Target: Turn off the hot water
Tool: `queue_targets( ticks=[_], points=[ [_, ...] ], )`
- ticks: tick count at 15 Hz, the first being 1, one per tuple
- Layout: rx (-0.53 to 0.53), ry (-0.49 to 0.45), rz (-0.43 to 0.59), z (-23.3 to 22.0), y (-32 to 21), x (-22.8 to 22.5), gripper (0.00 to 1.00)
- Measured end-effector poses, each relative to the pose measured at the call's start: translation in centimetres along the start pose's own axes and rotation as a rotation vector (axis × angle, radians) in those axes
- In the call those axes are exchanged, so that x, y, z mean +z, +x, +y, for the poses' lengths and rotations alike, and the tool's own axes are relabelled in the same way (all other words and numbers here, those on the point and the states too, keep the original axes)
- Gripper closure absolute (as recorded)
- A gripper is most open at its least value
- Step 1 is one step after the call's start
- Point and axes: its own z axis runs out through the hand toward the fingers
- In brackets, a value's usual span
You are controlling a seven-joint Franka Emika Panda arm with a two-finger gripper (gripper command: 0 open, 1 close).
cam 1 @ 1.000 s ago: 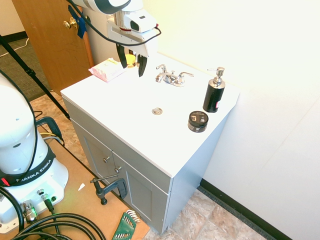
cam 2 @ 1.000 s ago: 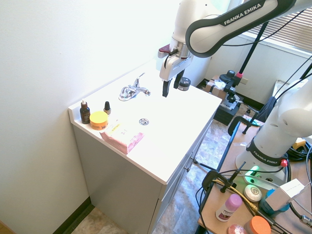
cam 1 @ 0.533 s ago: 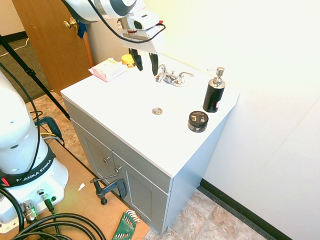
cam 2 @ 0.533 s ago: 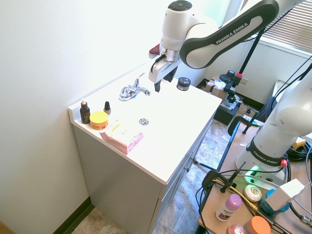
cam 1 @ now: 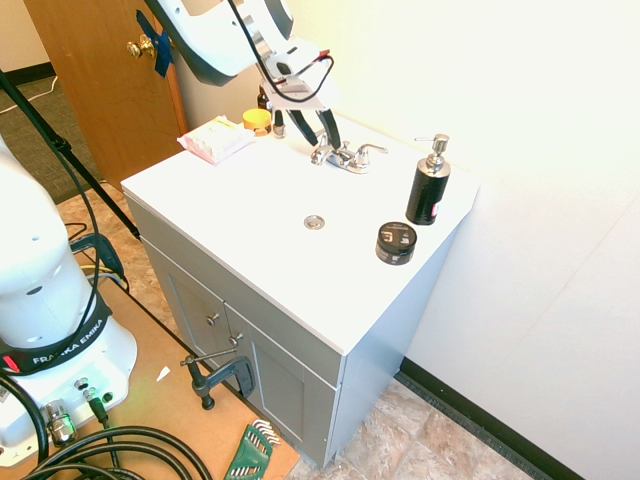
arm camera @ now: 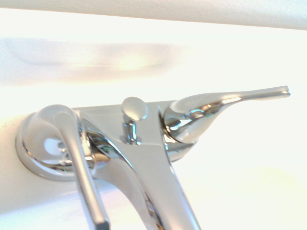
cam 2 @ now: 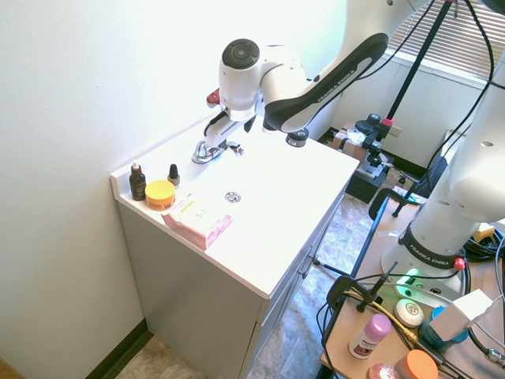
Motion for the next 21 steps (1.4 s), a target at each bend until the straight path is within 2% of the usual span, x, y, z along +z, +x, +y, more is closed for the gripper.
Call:
queue_targets(
  ticks=[4,14,18,21],
  points=[
    [0.001,0.001,0.022,-1.6,0.3,-0.3,0.0],
    [0.014,0.044,-0.017,-6.6,-1.1,-0.3,0.0],
    [0.025,0.046,-0.067,-5.4,-0.5,-0.8,0.0],
    [-0.026,0.062,-0.182,-0.7,-0.5,-2.4,0.0]
  ],
)
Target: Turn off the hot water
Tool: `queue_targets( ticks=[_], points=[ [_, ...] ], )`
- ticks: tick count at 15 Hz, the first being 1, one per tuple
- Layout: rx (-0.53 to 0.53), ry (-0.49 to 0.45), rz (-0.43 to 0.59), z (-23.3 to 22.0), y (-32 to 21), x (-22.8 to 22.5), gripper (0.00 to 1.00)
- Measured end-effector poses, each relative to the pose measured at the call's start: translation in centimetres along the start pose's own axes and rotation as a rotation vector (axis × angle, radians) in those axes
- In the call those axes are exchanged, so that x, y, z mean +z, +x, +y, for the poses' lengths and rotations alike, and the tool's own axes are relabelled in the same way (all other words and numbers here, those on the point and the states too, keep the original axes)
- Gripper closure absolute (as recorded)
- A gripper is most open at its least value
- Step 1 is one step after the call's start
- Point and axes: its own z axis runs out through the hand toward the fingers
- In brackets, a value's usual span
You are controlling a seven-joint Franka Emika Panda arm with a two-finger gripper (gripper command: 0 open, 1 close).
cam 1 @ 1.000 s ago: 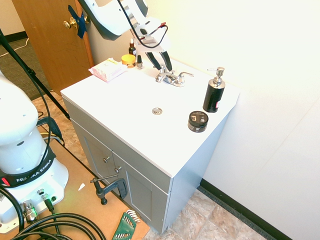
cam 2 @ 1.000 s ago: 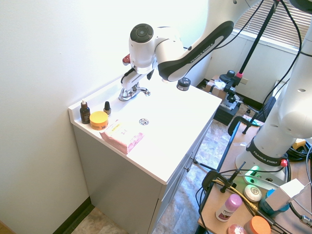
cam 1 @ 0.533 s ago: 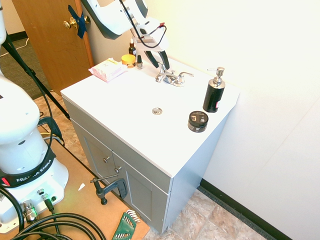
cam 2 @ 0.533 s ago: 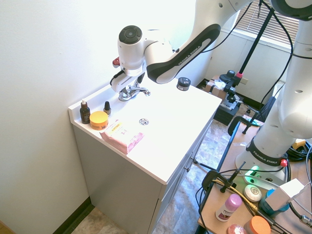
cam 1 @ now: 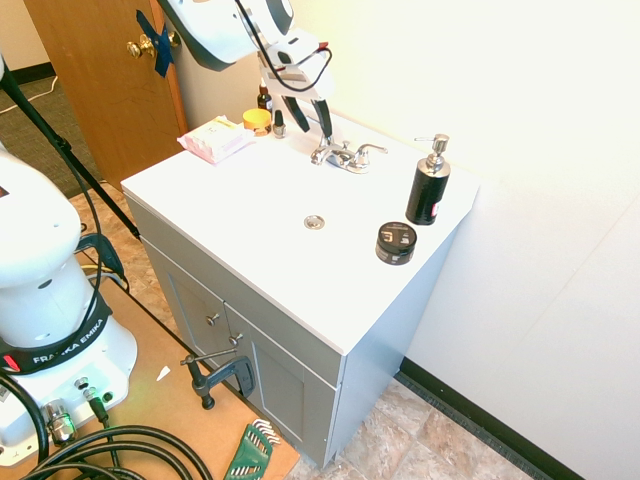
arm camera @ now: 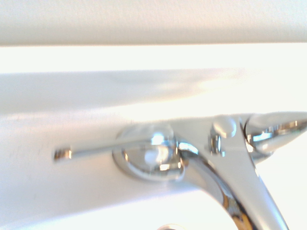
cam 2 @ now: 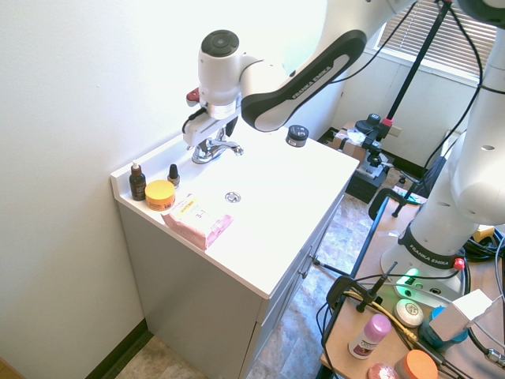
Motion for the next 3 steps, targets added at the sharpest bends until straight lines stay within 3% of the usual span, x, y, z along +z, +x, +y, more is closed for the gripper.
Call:
queue_targets(
  ticks=[3],
  points=[
    [-0.005,-0.001,-0.102,4.6,-1.0,-1.2,0.0]
  ],
)
